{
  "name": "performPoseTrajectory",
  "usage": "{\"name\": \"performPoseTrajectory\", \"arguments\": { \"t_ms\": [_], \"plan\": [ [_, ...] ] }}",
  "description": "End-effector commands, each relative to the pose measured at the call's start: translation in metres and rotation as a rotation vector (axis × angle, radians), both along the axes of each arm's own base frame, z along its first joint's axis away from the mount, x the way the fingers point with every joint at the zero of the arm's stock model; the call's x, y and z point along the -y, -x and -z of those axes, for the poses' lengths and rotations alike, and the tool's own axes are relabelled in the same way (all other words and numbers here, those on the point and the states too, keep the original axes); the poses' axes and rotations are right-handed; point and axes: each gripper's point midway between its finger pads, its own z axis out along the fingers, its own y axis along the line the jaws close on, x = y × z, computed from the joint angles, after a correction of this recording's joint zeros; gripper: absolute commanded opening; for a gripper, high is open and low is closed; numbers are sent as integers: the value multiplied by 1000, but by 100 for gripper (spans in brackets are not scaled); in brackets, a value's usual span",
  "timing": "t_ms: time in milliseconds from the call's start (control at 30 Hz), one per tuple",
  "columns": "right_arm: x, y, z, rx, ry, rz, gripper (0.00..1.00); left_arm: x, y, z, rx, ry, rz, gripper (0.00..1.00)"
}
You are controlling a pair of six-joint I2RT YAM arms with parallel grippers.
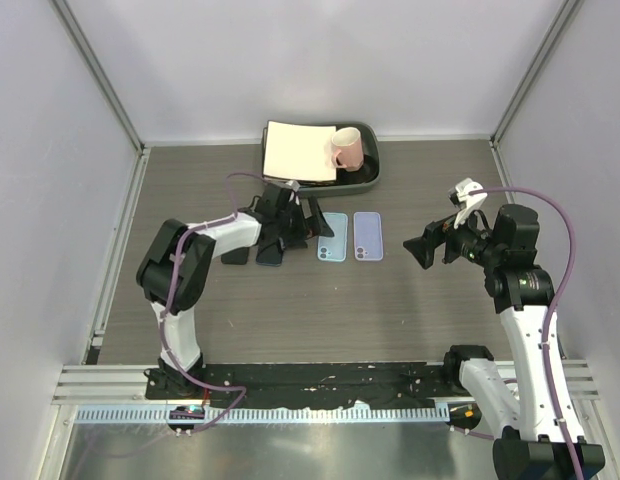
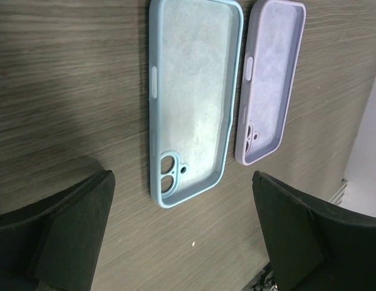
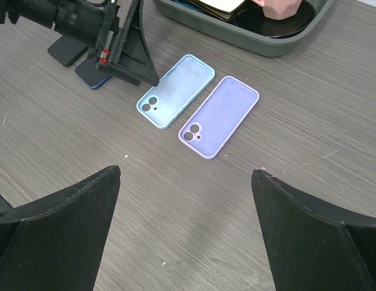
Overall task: Take the phone out of the phone case
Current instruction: Place the phone case at the center of the board, then reset both arms
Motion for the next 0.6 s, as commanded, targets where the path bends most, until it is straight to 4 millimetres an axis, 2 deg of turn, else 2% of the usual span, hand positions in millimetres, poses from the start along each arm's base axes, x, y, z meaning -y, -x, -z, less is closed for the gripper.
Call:
{"name": "performPoseTrajectory", "arguments": {
  "t_ms": [0,133,167,267,367,400,467,500,533,567],
  "plan": [
    [7,-3,-21,60,3,52,95,-24,-4,-30,86,-80,-6,100],
    [20,-2,-29,83,60,119,95,-35,-4,-67,190,-133,67,100],
    [29,-4,-29,79,78,171,95,-40,-3,-83,224,-160,81,100],
    [44,-6,-38,105,103,266,95,-54,7,-96,275,-256,178,100],
    [73,-11,-52,145,108,457,95,-72,15,-110,345,-334,224,100],
    [89,-13,-55,151,117,556,96,-79,17,-126,397,-342,209,100],
    [103,-12,-63,185,127,639,98,-88,21,-132,454,-358,216,100],
    [108,-11,-64,193,130,670,98,-94,22,-141,491,-361,207,100],
    [125,-10,-64,196,155,763,98,-102,26,-152,551,-381,206,100],
    [132,-8,-68,213,163,802,100,-108,27,-161,590,-394,198,100]
  ]
}}
